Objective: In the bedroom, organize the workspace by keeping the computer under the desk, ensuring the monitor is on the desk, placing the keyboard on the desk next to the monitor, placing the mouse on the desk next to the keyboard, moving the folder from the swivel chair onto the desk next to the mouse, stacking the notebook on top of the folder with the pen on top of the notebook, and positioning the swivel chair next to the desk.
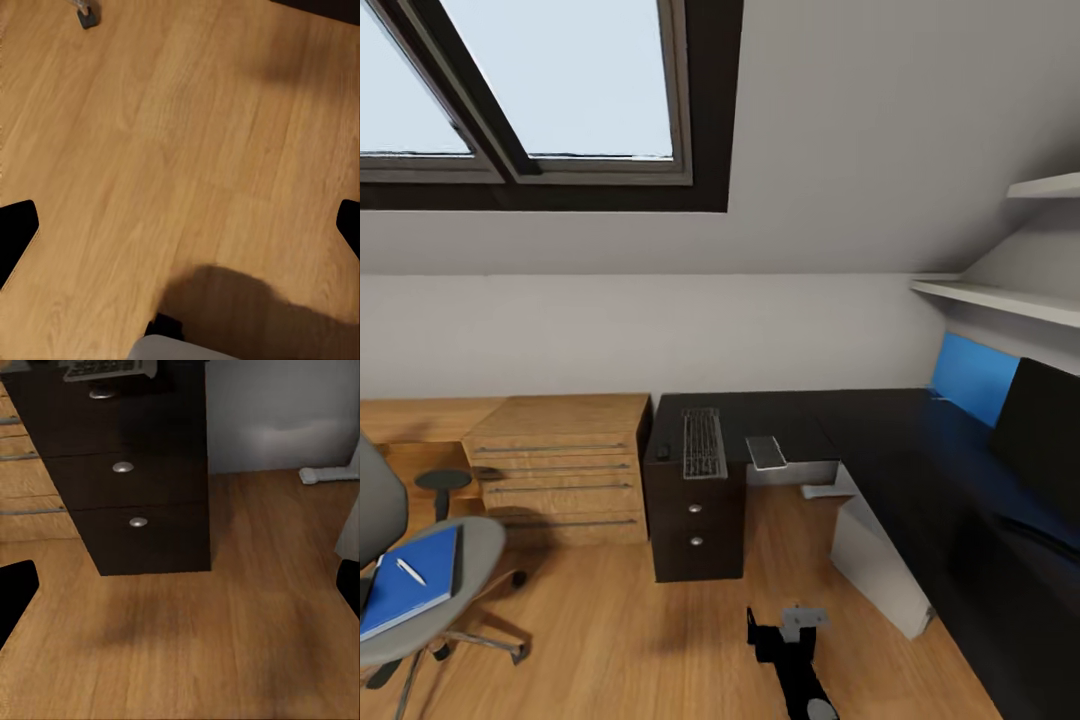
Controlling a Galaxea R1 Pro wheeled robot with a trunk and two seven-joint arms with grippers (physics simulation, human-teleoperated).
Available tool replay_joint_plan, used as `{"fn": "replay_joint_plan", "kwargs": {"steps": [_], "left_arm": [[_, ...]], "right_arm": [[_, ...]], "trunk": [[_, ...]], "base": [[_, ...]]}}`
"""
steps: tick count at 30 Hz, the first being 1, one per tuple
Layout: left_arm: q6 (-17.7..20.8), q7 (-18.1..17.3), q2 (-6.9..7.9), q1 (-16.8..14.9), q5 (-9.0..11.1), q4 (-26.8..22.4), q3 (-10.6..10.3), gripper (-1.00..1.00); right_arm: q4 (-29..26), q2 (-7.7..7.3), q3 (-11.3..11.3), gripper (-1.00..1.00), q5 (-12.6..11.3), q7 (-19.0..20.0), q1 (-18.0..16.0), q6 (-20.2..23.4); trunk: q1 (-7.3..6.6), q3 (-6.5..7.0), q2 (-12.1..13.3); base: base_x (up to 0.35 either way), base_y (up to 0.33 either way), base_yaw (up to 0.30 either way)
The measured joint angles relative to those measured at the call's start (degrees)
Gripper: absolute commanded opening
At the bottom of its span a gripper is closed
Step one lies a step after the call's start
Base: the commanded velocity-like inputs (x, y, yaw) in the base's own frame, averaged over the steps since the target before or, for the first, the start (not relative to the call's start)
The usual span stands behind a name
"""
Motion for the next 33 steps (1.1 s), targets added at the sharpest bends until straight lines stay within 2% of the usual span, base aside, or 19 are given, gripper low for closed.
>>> {"fn": "replay_joint_plan", "kwargs": {"steps": [2,3,4,6,7,8,10,13,15,16,19,20,21,22,27,31,33], "left_arm": [[0.02,0.00,0.04,0.00,0.04,-0.11,0.13,1.00],[0.02,0.00,0.04,0.00,0.04,-0.14,0.14,1.00],[0.05,-0.02,0.05,0.00,0.05,-0.18,0.16,1.00],[0.08,-0.02,0.05,0.00,0.05,-0.22,0.19,1.00],[0.08,0.00,0.06,0.00,0.05,-0.23,0.19,1.00],[0.13,0.04,0.06,0.00,0.05,-0.24,0.20,1.00],[0.27,0.09,-0.19,0.00,-0.08,-0.24,0.17,1.00],[0.33,0.01,-1.11,0.00,-0.36,-0.24,0.07,1.00],[0.35,-0.13,-1.67,0.00,-0.45,-0.24,0.00,1.00],[0.29,-0.17,-1.83,0.00,-0.46,-0.24,-0.04,1.00],[0.10,-0.13,-2.01,-0.01,-0.47,-0.26,-0.11,1.00],[-0.03,-0.16,-2.09,0.00,-0.47,-0.36,-0.13,1.00],[-0.08,-0.17,-2.10,0.00,-0.47,-0.40,-0.13,1.00],[-0.16,-0.17,-2.12,0.00,-0.47,-0.45,-0.18,1.00],[-0.37,-0.25,-2.16,-0.01,-0.47,-0.52,-0.28,1.00],[-0.42,-0.26,-2.19,-0.02,-0.48,-1.50,-0.29,1.00],[-0.36,-0.18,-2.17,-0.02,-0.42,-4.19,-0.19,1.00]], "right_arm": [[-7.01,0.06,-1.28,1.00,-5.80,2.04,-0.08,6.28],[-8.37,0.07,-1.53,1.00,-7.61,2.77,-0.07,7.50],[-10.62,0.08,-2.01,1.00,-11.69,4.47,-0.09,9.83],[-13.67,0.10,-2.77,1.00,-21.63,8.46,-0.13,14.06],[-14.16,0.09,-2.84,1.00,-24.12,9.43,-0.14,14.85],[-15.06,0.04,-2.94,1.00,-29.57,11.78,-0.16,16.31],[-15.64,0.01,-3.10,1.00,-33.39,13.92,-0.14,16.93],[-15.68,0.08,-3.07,1.00,-35.09,14.93,-0.14,14.84],[-15.46,0.28,-2.81,1.00,-35.86,15.04,-0.16,9.59],[-15.43,0.46,-2.77,1.00,-35.98,15.03,-0.16,8.41],[-15.37,2.21,-2.83,1.00,-36.26,14.89,-0.15,4.45],[-15.34,2.23,-2.99,1.00,-36.73,14.45,-0.12,1.78],[-15.32,2.22,-3.02,1.00,-37.02,14.20,-0.13,1.28],[-15.19,2.23,-3.02,1.00,-38.58,13.01,-0.15,0.43],[-15.04,2.23,-2.71,1.00,-42.62,9.93,-0.12,-0.12],[-15.10,2.23,-2.68,1.00,-43.65,9.52,-0.09,-0.17],[-15.17,2.23,-2.67,1.00,-44.02,9.45,-0.09,-0.17]], "trunk": [[0.00,0.00,0.00],[0.00,0.00,0.00],[0.00,0.00,0.00],[0.00,0.00,0.00],[0.00,0.00,0.00],[0.00,0.00,0.00],[0.00,0.00,0.00],[0.00,0.00,0.00],[0.00,0.00,0.00],[0.00,0.00,0.00],[0.01,0.00,0.00],[0.01,0.00,0.00],[0.01,0.00,0.00],[0.01,0.00,0.00],[0.01,0.00,0.01],[0.02,0.00,0.01],[0.03,0.01,0.01]], "base": [[0.302,0.212,0.000],[0.300,0.216,0.000],[0.299,0.218,0.000],[0.298,0.220,0.000],[0.298,0.221,0.000],[0.298,0.221,0.000],[0.299,0.200,0.000],[0.303,0.150,0.000],[0.298,0.122,0.000],[0.278,0.122,0.000],[0.235,0.131,0.000],[0.218,0.155,0.000],[0.230,0.179,0.000],[0.232,0.185,0.000],[0.221,0.193,0.000],[0.081,0.083,0.000],[0.027,0.028,0.000]]}}
